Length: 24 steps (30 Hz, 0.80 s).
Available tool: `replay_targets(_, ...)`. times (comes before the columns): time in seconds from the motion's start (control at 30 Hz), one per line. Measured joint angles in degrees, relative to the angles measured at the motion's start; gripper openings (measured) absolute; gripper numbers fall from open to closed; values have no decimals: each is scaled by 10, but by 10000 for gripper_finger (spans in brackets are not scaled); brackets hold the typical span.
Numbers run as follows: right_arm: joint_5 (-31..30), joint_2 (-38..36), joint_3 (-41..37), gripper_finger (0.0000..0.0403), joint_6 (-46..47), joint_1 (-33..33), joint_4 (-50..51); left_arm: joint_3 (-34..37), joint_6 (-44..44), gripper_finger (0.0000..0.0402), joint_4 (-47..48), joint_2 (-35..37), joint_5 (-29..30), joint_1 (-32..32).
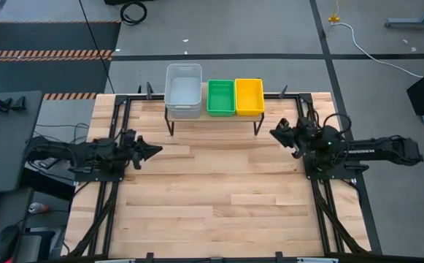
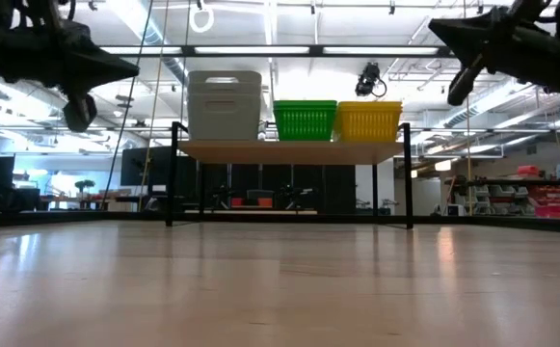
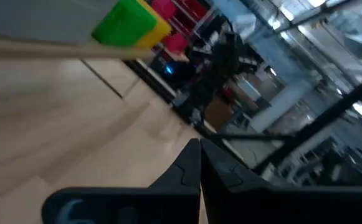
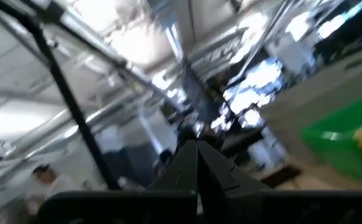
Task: Stack baskets on shelf by color
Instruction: Return to Home Position
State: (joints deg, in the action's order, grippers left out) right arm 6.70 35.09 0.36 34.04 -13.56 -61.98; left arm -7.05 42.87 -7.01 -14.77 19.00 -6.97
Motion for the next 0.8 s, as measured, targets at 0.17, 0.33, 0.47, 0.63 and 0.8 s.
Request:
replay_targets(0.17,83,-28,0,7,30,-20,96,0,-4,2,95,79,-56,0)
replay_targets(0.33,119,-28,0,8,5,-25,173,0,-103,2,101,131,-74,0)
replay_targets(0.47,169,-29,0,9,-26,-25,227,-1,-250,2,125,146,-119,0)
replay_targets(0.63,213,-28,0,9,-75,-25,317,-1,-209,4,189,125,-122,0)
replay_targets(0.8,205,-23,0,10,-97,-25,382,-1,-161,25,224,114,-123,0)
